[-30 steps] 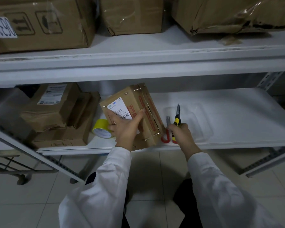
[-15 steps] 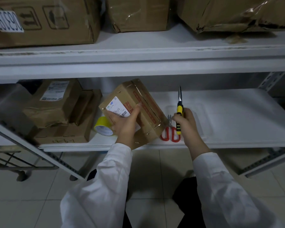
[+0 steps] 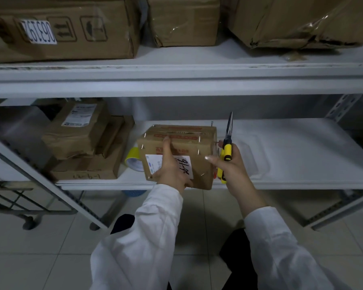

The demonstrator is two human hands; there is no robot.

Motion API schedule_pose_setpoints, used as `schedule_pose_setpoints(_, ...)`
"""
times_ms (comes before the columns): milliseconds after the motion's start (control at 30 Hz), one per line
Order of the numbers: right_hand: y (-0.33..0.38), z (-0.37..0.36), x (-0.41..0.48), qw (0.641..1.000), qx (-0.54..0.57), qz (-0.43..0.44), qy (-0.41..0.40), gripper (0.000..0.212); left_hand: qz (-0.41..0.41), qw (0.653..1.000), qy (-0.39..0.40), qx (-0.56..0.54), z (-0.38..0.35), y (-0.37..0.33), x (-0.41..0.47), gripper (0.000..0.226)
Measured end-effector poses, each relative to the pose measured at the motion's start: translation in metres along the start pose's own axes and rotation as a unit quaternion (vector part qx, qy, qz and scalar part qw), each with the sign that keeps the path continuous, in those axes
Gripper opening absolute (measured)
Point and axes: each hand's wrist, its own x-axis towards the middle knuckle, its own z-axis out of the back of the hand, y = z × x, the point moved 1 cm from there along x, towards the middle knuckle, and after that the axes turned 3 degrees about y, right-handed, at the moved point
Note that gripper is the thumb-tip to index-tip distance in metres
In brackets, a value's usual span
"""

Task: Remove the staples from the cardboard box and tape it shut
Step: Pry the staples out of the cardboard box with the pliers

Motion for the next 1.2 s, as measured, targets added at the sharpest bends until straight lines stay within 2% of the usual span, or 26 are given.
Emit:
schedule_pose_setpoints(100,-0.002,-0.001,0.002,0.996,-0.081,0.032,0.004,0.062,-0.002,1.0,-0.016,0.018,-0.003,0.006,0.008,0.145)
schedule_pose_setpoints(233,-0.012,0.002,0.007,0.991,-0.126,0.053,-0.004,0.06,-0.039,0.998,-0.036,0.026,-0.003,0.007,0.008,0.149)
schedule_pose_setpoints(300,-0.018,0.002,0.009,0.991,-0.128,0.046,-0.012,0.06,-0.051,0.998,-0.04,0.024,-0.001,0.004,-0.003,0.142)
schedule_pose_setpoints(433,-0.029,-0.002,0.01,0.991,-0.125,0.044,-0.021,0.061,-0.093,0.995,-0.044,0.019,0.003,-0.004,-0.018,0.107)
schedule_pose_setpoints(533,-0.032,-0.006,0.011,0.992,-0.118,0.045,-0.024,0.061,-0.089,0.996,-0.011,0.015,0.002,-0.005,-0.016,0.122)
schedule_pose_setpoints(567,-0.031,-0.007,0.012,0.992,-0.118,0.043,-0.025,0.061,-0.084,0.996,0.007,0.019,0.001,-0.005,-0.015,0.119)
schedule_pose_setpoints(633,-0.027,-0.008,0.015,0.99,-0.131,0.037,-0.032,0.058,-0.089,0.995,0.04,0.03,0.0,-0.001,-0.014,0.095)
schedule_pose_setpoints(767,-0.017,-0.005,0.026,0.99,-0.136,0.033,-0.011,0.05,-0.09,0.995,0.039,0.027,0.008,0.009,-0.011,0.059)
schedule_pose_setpoints(833,-0.012,-0.004,0.031,0.992,-0.125,0.027,0.008,0.047,-0.081,0.995,0.054,0.034,0.01,0.012,-0.013,0.049)
schedule_pose_setpoints(900,-0.011,-0.002,0.035,0.993,-0.114,0.021,0.015,0.044,-0.09,0.988,0.06,0.106,0.012,0.014,-0.015,0.042)
schedule_pose_setpoints(1000,-0.013,0.004,0.038,0.993,-0.111,0.022,0.015,0.044,-0.133,0.95,0.086,0.27,0.016,0.016,-0.019,0.039)
schedule_pose_setpoints(1100,-0.014,0.007,0.039,0.992,-0.117,0.033,0.016,0.045,-0.151,0.88,0.115,0.436,0.027,0.014,-0.02,0.045)
schedule_pose_setpoints(1133,-0.014,0.007,0.04,0.992,-0.119,0.036,0.014,0.044,-0.172,0.843,0.102,0.5,0.03,0.013,-0.018,0.048)
schedule_pose_setpoints(1167,-0.014,0.006,0.04,0.992,-0.12,0.035,0.012,0.044,-0.197,0.786,0.066,0.582,0.034,0.011,-0.016,0.05)
schedule_pose_setpoints(1200,-0.015,0.006,0.041,0.992,-0.118,0.033,0.009,0.044,-0.227,0.714,0.006,0.663,0.036,0.009,-0.016,0.05)
